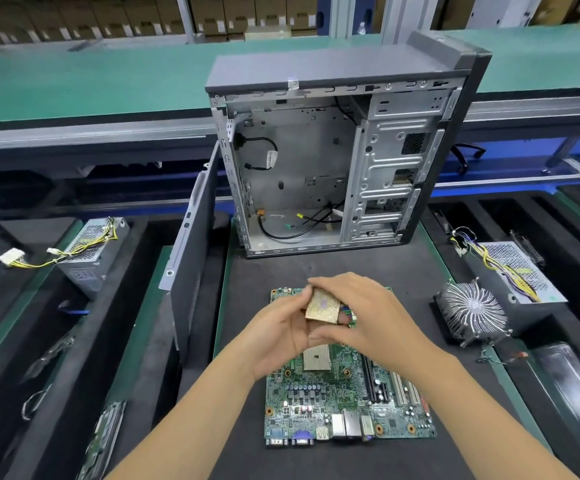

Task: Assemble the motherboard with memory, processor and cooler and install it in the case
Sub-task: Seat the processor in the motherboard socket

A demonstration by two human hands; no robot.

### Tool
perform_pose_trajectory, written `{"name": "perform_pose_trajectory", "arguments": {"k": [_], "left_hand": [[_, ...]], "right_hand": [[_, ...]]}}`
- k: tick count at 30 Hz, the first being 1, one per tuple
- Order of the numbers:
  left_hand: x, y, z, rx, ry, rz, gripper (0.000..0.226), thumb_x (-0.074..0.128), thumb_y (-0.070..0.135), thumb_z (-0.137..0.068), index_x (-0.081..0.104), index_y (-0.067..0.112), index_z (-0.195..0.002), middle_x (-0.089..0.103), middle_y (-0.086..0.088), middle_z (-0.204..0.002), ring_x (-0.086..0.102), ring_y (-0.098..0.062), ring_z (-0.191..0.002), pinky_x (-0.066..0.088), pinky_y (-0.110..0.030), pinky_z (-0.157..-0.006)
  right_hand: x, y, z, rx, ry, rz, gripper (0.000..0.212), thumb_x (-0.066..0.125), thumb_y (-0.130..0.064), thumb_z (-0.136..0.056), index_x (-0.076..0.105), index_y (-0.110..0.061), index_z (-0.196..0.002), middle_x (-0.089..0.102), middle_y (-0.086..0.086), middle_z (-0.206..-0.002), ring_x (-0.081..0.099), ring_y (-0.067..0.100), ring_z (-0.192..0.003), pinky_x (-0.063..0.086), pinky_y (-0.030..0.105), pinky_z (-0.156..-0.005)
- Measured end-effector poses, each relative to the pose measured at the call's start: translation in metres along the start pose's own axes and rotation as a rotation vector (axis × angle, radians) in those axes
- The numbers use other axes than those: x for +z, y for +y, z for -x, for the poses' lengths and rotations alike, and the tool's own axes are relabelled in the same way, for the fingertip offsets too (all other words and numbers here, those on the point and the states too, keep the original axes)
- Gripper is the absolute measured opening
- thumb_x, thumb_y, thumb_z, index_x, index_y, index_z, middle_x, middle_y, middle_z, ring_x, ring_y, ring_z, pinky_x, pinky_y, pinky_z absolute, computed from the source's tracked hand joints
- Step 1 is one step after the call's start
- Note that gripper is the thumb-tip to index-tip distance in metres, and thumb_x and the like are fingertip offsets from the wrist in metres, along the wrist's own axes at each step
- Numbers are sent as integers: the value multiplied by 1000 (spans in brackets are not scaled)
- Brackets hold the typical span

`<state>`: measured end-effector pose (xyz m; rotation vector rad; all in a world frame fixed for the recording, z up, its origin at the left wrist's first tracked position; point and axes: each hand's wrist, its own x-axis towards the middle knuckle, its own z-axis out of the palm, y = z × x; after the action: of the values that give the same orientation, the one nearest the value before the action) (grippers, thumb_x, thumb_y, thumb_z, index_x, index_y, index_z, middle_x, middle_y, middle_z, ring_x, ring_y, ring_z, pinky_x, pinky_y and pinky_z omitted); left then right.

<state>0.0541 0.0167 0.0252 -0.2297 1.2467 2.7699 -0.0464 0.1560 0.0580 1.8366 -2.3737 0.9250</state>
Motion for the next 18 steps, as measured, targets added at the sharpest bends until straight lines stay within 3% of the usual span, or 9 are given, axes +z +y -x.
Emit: {"name": "perform_pose_trajectory", "arguments": {"k": [4,10,18], "left_hand": [[-3,3,2,24,20,-44,39,46,33,-99,63,3,-117,67,-22,-105,65,-28,-97,53,-37,-85],[-1,6,5,35,42,-100,40,47,37,-98,66,7,-117,68,-20,-107,65,-25,-99,52,-40,-89],[0,9,6,34,24,-123,47,47,40,-98,59,5,-126,61,-23,-124,62,-27,-108,51,-40,-93]], "right_hand": [[-5,3,3,12,-48,-95,63,74,-34,-79,49,-19,-135,58,-11,-124,48,7,-116,42,30,-97],[-7,8,4,55,-65,-189,60,74,-31,-80,50,-25,-134,56,-16,-121,46,-2,-116,39,21,-97],[-8,11,4,128,-13,-277,53,79,-29,-74,58,-27,-123,60,-16,-112,52,-4,-108,40,15,-93]]}}
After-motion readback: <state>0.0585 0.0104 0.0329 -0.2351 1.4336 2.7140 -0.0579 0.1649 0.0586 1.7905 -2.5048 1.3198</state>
